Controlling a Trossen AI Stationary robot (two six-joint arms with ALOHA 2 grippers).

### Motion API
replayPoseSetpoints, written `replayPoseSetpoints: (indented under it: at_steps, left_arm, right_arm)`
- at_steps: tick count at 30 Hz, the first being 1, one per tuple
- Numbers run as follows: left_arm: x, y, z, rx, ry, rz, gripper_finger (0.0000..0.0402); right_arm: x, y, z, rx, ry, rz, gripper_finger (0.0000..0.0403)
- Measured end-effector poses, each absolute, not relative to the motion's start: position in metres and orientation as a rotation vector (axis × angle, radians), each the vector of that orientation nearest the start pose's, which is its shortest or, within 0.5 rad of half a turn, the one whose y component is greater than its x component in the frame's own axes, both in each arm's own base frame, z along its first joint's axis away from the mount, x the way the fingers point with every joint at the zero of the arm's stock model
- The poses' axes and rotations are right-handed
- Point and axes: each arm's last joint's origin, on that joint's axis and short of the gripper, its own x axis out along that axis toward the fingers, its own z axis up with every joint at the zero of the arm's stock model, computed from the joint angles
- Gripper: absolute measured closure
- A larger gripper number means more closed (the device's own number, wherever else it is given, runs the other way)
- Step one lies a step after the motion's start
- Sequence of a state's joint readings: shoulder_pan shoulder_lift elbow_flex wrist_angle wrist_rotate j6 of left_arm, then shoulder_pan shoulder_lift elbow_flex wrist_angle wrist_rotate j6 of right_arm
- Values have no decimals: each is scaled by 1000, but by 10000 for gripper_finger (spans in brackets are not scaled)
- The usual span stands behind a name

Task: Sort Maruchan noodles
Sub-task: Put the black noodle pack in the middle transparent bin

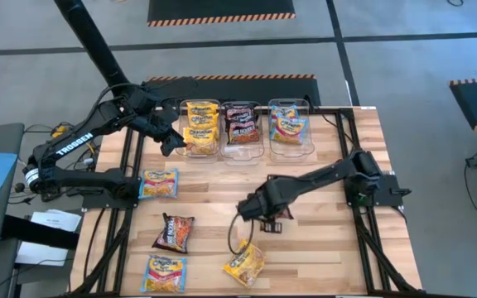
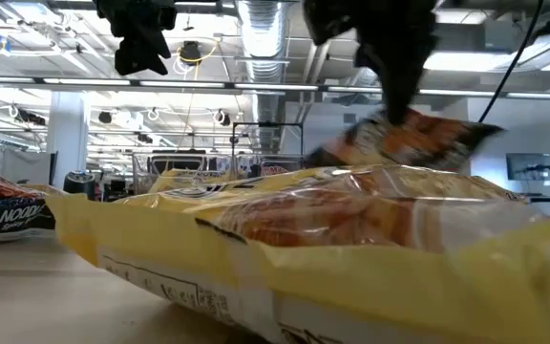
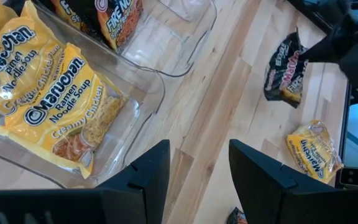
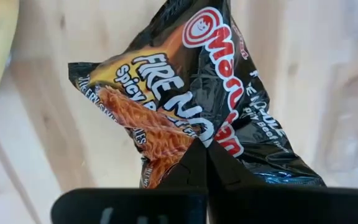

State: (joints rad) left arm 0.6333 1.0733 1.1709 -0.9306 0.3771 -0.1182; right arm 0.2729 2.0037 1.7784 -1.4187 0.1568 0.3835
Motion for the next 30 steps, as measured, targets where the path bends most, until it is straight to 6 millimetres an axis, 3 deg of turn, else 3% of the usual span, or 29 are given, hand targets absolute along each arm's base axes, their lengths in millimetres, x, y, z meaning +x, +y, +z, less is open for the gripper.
replayPoseSetpoints:
  at_steps: [6,12,18,30]
  left_arm:
    - [164,107,349,-517,719,285,251]
    - [164,107,349,-523,718,288,251]
    - [164,107,349,-525,718,288,251]
    - [164,108,349,-516,721,312,251]
  right_arm:
    - [376,65,287,-57,1455,-353,400]
    - [387,20,313,-78,1298,-565,400]
    - [395,-28,320,-102,1195,-700,400]
    - [411,-99,331,-148,1016,-691,400]
